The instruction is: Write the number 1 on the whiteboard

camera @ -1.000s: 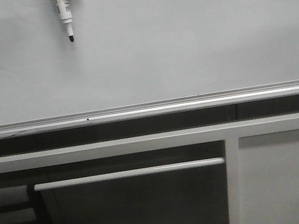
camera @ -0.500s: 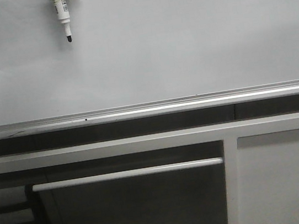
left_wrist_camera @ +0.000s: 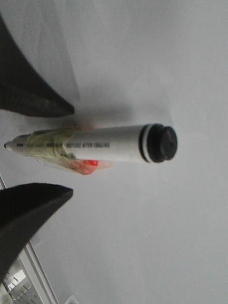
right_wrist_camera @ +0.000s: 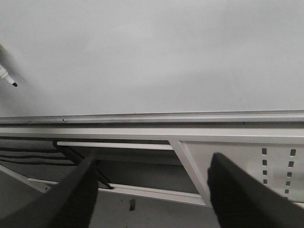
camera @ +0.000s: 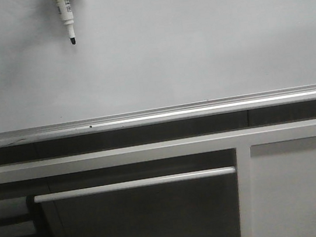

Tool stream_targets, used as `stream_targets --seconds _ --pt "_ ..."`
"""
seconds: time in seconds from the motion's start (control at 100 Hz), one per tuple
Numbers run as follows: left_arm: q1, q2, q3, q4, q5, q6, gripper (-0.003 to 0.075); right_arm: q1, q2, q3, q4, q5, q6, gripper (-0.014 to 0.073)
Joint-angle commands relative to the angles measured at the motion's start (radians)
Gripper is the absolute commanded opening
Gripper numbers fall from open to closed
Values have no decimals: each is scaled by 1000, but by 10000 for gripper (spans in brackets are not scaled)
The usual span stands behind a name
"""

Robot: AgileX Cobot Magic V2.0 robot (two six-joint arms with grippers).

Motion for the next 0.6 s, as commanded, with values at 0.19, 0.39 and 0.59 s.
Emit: stream_targets --seconds 0.19,0.39,0.59 --pt "-7 -15 -35 40 -1 0 65 0 14 -36 26 -64 -6 449" --pt "-7 -13 -35 42 -1 0 -19 0 14 -36 26 -61 -6 449" --pt "-7 -13 -35 42 -1 0 -20 0 14 -36 26 -53 -6 449"
